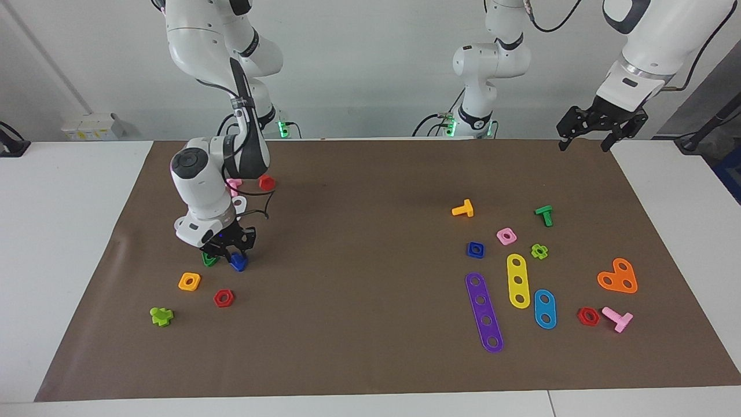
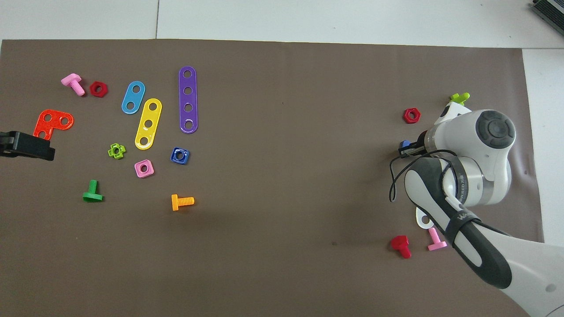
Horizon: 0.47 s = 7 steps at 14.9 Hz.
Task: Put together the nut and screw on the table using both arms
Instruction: 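Lower the right gripper and grasp the blue bolt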
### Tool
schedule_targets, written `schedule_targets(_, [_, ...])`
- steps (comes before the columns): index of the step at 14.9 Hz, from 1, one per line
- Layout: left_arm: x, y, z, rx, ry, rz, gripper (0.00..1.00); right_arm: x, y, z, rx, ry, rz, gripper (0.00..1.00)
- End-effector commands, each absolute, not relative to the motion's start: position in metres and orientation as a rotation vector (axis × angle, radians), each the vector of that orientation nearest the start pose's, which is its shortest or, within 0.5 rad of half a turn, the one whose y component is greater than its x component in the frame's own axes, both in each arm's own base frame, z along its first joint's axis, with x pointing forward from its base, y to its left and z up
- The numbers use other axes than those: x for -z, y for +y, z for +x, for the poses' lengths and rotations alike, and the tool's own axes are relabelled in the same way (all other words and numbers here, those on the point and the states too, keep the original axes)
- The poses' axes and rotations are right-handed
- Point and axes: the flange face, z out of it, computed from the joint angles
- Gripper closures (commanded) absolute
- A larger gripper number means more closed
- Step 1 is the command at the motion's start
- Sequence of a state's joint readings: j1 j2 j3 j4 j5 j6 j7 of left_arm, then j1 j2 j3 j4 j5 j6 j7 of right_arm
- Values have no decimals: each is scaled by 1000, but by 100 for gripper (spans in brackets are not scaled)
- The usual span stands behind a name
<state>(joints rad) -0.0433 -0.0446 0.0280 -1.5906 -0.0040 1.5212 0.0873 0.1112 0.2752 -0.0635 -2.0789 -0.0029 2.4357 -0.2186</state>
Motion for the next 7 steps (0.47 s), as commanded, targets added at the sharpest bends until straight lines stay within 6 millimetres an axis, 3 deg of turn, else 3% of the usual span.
schedule_targets(1, [-638,-5,529,-36,141,-3150,0,-302,26,591,152,-449,-3116,64])
schedule_targets(7, [-638,-4,529,-36,139,-3151,0,-303,25,593,176,-438,-3119,67])
